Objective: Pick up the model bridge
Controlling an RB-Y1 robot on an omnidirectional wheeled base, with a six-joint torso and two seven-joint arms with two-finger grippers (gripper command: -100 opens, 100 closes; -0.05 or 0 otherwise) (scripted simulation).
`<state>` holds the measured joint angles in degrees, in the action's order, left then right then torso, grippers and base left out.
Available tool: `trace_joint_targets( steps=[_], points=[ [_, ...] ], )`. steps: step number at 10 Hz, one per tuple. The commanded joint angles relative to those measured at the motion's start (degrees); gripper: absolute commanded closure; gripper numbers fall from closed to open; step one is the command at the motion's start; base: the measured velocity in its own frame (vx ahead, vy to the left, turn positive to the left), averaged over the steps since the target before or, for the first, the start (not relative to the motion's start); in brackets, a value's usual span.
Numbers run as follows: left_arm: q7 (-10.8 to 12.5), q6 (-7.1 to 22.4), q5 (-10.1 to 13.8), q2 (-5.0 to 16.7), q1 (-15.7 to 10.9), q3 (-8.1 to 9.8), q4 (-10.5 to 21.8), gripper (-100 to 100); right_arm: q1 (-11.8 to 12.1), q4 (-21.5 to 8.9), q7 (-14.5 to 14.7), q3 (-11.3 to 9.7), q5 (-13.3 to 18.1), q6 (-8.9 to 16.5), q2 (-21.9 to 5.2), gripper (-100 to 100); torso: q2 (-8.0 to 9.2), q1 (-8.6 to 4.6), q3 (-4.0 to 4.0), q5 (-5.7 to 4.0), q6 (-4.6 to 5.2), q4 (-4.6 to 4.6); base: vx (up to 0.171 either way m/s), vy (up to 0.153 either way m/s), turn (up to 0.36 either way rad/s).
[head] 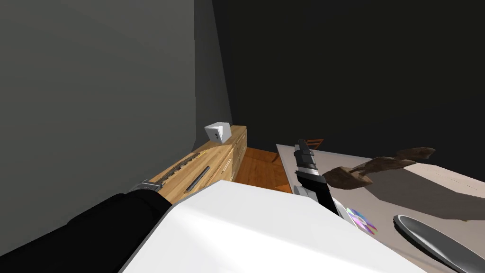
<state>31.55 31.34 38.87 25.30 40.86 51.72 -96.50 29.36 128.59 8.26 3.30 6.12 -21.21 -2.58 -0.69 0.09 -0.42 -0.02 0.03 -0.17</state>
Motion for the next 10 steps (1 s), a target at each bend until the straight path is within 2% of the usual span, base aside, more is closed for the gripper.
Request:
trace_joint_targets(
  steps=[1,2,4,5,7,10],
  points=[
    [1.43,2.86,0.95,1.51,0.86,1.39,1.78,-100,0.00,0.00,0.00,0.00,0.00,0.00,0.00,0,0.00,0.00,0.00,0.00,0.00,0.00,0.197,-0.010,-0.015],
    [1.43,3.47,0.95,1.51,0.86,1.39,1.78,-100,0.00,0.00,0.00,0.00,0.00,0.00,0.00,0,-0.05,-0.03,-0.02,-0.01,0.00,0.00,0.158,-0.012,0.000],
    [3.59,7.49,2.09,3.74,2.07,3.24,4.57,-100,0.00,0.00,0.00,0.00,0.00,0.00,0.00,0,-0.03,0.07,-0.01,0.00,0.01,0.00,0.235,-0.006,-0.017],
    [3.59,8.26,2.09,3.74,2.07,3.24,4.57,-100,0.01,0.00,0.00,0.00,0.00,0.00,0.00,0,-0.26,-0.12,-0.14,-0.01,0.01,-0.05,0.214,-0.049,0.006],
    [5.37,11.97,3.07,5.88,3.11,4.57,6.95,-100,0.00,0.00,0.00,0.00,0.00,0.00,0.00,0,-0.01,-0.08,-0.01,-0.03,0.01,0.00,0.191,-0.002,-0.007],
    [7.21,16.67,4.14,8.40,4.26,5.58,9.60,-100,0.00,0.00,0.00,0.00,0.00,0.00,0.00,0,-0.11,-0.07,-0.07,-0.02,0.00,-0.03,0.217,-0.010,-0.006]
  ],
)
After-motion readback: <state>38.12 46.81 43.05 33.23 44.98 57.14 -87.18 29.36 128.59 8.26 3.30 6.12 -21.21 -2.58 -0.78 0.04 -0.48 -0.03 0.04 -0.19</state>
